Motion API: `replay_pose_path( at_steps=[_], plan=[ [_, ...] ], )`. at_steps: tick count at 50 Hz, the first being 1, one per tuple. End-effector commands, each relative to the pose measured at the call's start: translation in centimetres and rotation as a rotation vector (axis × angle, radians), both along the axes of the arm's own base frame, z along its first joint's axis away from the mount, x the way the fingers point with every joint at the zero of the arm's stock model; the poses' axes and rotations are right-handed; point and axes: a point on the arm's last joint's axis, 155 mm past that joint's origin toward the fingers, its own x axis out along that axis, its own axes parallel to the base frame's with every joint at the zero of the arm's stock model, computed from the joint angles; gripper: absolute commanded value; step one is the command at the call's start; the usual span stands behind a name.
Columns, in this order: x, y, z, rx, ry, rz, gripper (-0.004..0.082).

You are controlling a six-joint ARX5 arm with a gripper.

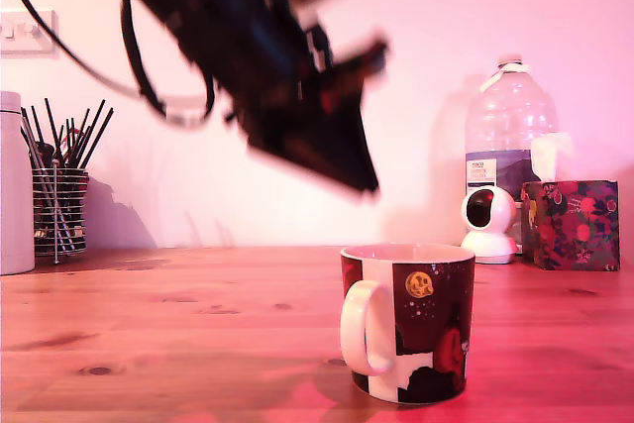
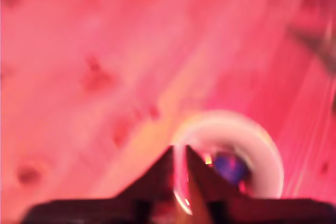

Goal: Pick up the coffee capsules from the table one by one and drop them inside the nearest coffee cup

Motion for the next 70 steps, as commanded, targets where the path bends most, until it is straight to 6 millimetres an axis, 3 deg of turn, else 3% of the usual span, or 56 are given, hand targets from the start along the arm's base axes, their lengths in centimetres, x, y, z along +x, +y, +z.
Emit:
replay_pose_path(
  at_steps=[1, 16, 32, 41, 48, 60, 70],
  plan=[
    [0.5, 1.1, 0.3, -0.021, -0.008, 0.023, -0.0019],
    [3.3, 7.1, 0.9, -0.102, -0.028, 0.144, -0.0019],
    [5.0, 15.9, 1.0, -0.159, -0.069, 0.368, -0.0019],
    [3.9, 20.0, 0.9, -0.214, -0.088, 0.489, -0.0019],
    [2.6, 21.9, 2.2, -0.270, -0.149, 0.540, -0.0019],
    [0.7, 23.7, 6.3, -0.347, -0.274, 0.573, -0.0019],
    [-0.2, 25.3, 7.7, -0.349, -0.336, 0.633, -0.0019]
  ],
)
